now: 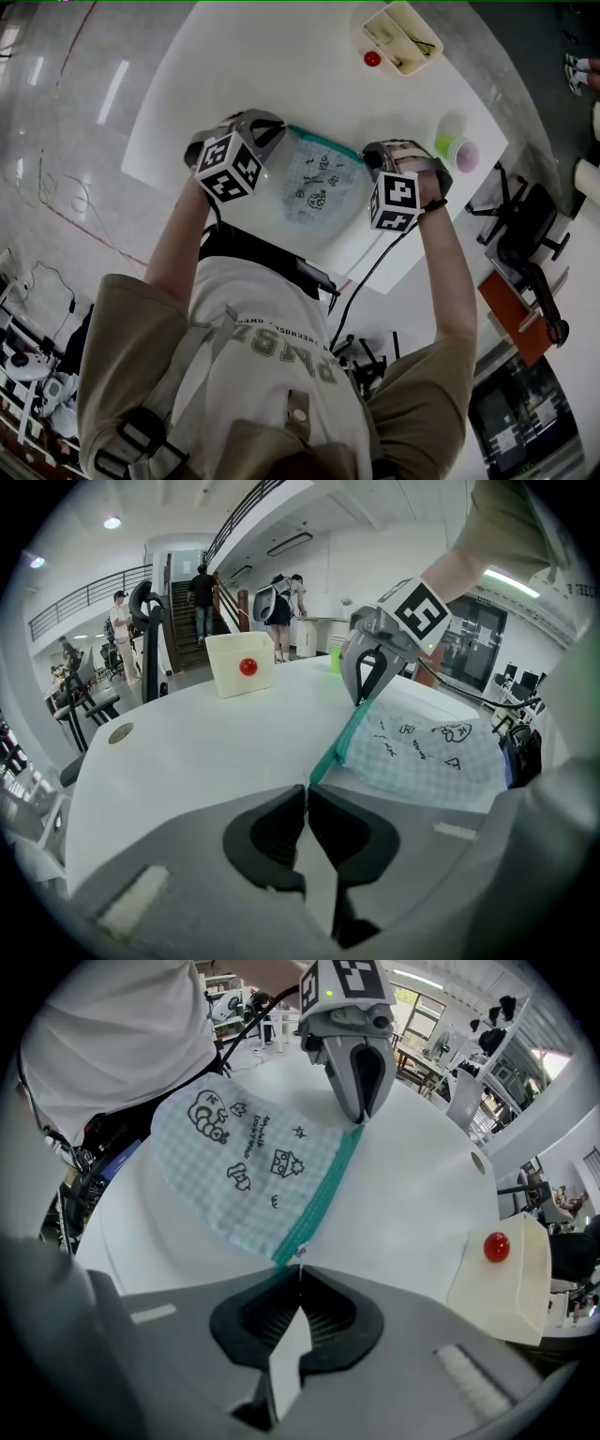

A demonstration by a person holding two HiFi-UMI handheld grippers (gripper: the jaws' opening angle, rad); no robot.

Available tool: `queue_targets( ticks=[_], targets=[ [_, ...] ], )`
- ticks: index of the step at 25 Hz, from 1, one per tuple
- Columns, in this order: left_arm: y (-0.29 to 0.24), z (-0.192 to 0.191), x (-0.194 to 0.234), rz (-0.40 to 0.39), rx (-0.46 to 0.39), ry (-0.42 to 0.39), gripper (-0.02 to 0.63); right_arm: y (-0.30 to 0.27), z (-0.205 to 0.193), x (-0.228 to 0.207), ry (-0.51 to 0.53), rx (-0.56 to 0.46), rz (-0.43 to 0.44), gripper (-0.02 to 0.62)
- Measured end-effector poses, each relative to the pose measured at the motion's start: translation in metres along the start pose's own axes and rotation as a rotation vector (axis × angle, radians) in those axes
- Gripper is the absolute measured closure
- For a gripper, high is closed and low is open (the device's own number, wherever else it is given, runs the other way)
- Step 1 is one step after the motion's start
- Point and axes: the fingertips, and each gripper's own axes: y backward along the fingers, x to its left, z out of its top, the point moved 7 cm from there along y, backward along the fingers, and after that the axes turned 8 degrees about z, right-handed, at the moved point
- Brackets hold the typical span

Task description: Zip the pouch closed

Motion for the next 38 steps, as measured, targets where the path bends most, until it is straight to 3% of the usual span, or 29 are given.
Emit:
queue_targets(
  ticks=[13,18,25,38],
  targets=[
    [0.000,-0.002,-0.001,0.026,-0.027,0.038,0.571,0.000,0.001,-0.001,-0.005,0.006,0.013,0.594],
    [-0.001,-0.001,-0.007,-0.010,-0.045,0.034,0.456,0.000,-0.001,0.000,-0.014,-0.004,0.003,0.594],
    [-0.003,0.001,-0.014,-0.054,-0.052,0.019,0.359,0.003,0.000,-0.001,-0.017,-0.011,-0.016,0.580],
    [-0.002,0.003,-0.021,-0.097,-0.039,0.009,0.241,0.002,-0.001,0.000,-0.024,-0.008,-0.018,0.580]
  ],
)
